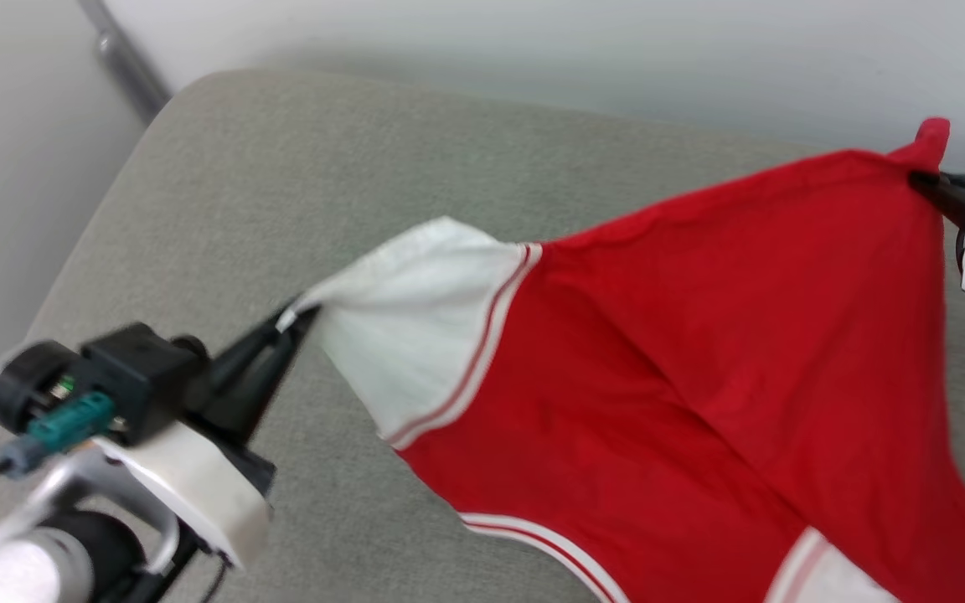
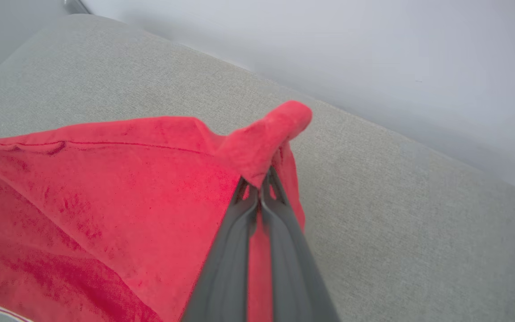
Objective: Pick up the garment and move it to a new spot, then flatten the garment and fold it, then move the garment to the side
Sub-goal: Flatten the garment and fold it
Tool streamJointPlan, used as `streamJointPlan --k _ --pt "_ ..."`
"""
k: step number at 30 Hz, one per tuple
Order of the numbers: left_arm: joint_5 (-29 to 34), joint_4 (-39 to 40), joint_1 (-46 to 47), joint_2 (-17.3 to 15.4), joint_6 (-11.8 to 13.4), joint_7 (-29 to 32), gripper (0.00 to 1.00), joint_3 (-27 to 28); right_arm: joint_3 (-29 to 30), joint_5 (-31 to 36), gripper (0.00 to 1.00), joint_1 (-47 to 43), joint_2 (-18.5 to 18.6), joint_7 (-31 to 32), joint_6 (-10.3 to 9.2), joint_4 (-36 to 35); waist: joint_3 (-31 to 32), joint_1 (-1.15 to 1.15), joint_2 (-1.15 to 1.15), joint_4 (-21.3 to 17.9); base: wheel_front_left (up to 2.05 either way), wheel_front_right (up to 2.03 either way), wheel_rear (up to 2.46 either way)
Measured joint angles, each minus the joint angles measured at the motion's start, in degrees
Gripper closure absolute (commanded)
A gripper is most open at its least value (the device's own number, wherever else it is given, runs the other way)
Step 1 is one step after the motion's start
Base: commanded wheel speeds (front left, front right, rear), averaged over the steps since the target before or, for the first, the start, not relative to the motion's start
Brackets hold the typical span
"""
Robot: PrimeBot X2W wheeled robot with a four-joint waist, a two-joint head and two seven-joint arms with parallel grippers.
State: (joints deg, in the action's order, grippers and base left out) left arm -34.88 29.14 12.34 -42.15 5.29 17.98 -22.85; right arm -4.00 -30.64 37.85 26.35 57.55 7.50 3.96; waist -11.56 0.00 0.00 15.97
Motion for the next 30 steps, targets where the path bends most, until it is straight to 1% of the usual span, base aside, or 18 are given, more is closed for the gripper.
streamJointPlan --k 7,13,17,23,27,30 --pt "1.3 1.6 5.7 -2.1 1.0 -2.6 1.0 6.2 1.5 -1.6 1.0 1.9 -2.9 -2.3 0.0 -6.2 3.8 0.0 0.0 -5.7 0.0 0.0 0.0" --pt "2.1 2.6 11.5 -3.1 0.9 -4.2 1.0 9.9 3.1 -3.5 1.0 2.2 -3.7 -2.9 0.0 -11.7 6.6 0.0 0.0 -10.2 0.0 0.0 0.0" --pt "2.2 2.9 15.4 -3.8 0.8 -4.5 1.0 11.9 4.5 -4.7 1.0 2.5 -3.2 -4.9 0.0 -15.3 7.6 0.0 0.0 -13.0 0.0 0.0 0.0" --pt "1.5 2.2 21.7 -4.9 0.3 -5.2 1.0 15.4 5.9 -4.9 1.0 4.0 -3.9 -7.8 0.0 -19.3 7.3 0.0 0.0 -16.5 0.0 0.0 0.0" --pt "1.1 1.9 26.5 -5.8 -0.4 -5.7 1.0 16.9 6.9 -4.6 1.0 6.0 -4.5 -9.2 0.0 -21.8 5.5 0.0 0.0 -17.9 0.0 0.0 0.0" --pt "1.1 1.5 31.1 -6.9 -1.3 -6.1 1.0 18.2 7.0 -3.7 1.0 7.7 -5.0 -9.7 0.0 -23.0 3.5 0.0 0.0 -18.8 0.0 0.0 0.0"
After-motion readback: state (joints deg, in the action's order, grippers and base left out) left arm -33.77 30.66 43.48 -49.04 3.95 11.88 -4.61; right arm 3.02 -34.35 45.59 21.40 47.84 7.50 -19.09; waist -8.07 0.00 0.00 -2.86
